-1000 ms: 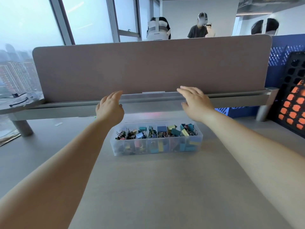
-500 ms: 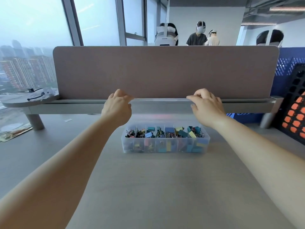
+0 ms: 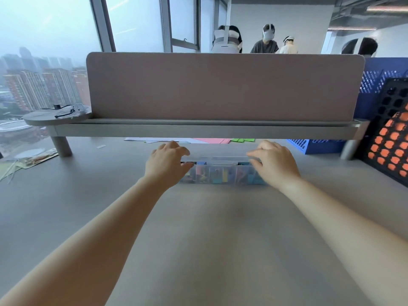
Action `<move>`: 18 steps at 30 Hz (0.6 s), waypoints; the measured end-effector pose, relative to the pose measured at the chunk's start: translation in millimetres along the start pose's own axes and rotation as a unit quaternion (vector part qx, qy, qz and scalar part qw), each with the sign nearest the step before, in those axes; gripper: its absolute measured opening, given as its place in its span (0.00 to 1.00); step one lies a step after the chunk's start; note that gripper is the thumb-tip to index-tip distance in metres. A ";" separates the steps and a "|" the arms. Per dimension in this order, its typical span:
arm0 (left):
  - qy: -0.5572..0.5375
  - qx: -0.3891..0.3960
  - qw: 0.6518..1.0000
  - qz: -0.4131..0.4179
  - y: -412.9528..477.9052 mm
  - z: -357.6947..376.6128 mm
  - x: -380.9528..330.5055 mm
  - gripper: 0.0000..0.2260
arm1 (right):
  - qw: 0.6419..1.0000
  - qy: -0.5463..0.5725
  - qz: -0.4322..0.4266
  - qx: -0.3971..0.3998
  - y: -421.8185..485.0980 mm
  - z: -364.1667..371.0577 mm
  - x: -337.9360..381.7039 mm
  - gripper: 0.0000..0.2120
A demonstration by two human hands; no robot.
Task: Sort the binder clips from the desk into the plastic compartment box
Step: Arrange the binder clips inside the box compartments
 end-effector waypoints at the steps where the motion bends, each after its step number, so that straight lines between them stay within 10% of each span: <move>1: -0.008 0.006 1.000 -0.002 -0.8 1.3 -4.2 0.17 | 1.000 -0.018 -0.018 0.017 -0.5 -0.1 2.6 0.11; 18: -0.065 -0.035 0.997 -0.011 -8.8 9.2 -19.6 0.10 | 0.999 0.024 -0.019 -0.030 -16.6 13.8 14.8 0.10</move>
Point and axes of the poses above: each hand's wrist, its own y-axis towards the middle knuckle, its own z-axis out of the palm, x = y × z, the point moved 1 cm from there along y, towards the middle knuckle, and after that the axes turned 14 degrees about -x, right-handed, at the moved point
